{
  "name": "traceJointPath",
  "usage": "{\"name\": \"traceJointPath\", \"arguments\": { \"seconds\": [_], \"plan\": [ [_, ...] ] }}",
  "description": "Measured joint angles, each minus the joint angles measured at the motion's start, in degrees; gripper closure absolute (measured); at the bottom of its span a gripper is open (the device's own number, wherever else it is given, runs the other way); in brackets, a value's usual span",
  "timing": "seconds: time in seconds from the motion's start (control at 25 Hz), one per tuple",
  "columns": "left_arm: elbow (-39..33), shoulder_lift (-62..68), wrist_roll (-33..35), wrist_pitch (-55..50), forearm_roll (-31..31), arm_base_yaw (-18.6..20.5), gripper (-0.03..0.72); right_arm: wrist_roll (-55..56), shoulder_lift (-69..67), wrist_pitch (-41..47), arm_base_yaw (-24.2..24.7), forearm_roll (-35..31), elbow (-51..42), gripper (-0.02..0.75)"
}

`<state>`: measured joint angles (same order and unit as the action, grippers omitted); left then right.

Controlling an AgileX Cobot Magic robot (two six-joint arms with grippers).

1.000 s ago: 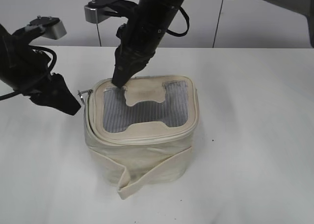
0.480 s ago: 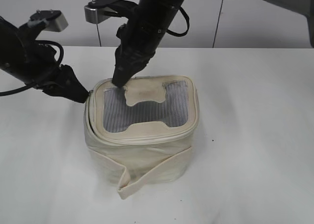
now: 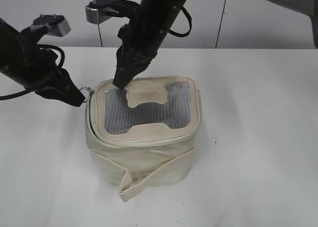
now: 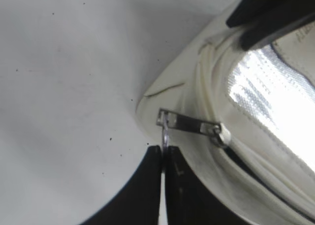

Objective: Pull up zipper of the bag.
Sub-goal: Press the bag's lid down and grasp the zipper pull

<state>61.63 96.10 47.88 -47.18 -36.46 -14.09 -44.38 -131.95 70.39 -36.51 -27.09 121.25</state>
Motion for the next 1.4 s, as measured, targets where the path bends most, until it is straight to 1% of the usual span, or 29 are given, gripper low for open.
{"name": "traceJointPath", "arguments": {
  "seconds": [0.28, 0.48, 0.8, 1.08, 1.24, 1.4],
  "plan": [
    [0.0, -2.0, -0.7, -7.1, 2.4, 0.0, 0.691, 0.0, 0.0, 0.0, 0.0, 0.0, 0.0, 0.699],
    [0.1, -2.6, -4.1, -10.6, 5.2, 0.0, 0.691, 1.1, 0.0, 0.0, 0.0, 1.0, 0.0, 0.699],
    [0.5, -2.7, -7.1, -12.8, 5.8, -0.2, 0.691, 2.7, 0.1, 0.0, -0.1, 1.2, 0.0, 0.699],
    [0.4, -3.1, -9.5, -14.5, 6.8, -2.7, 0.691, 3.0, 0.1, 0.2, -0.2, 1.1, 0.0, 0.7],
    [-0.9, -5.7, -11.0, -15.5, 8.3, -2.9, 0.691, 3.4, 0.1, 0.2, -0.3, 1.0, 0.0, 0.7],
    [-3.3, -9.2, -11.8, -15.1, 8.0, -2.9, 0.691, 3.7, 0.1, 0.2, -0.5, 0.6, 0.0, 0.701]
  ]
}}
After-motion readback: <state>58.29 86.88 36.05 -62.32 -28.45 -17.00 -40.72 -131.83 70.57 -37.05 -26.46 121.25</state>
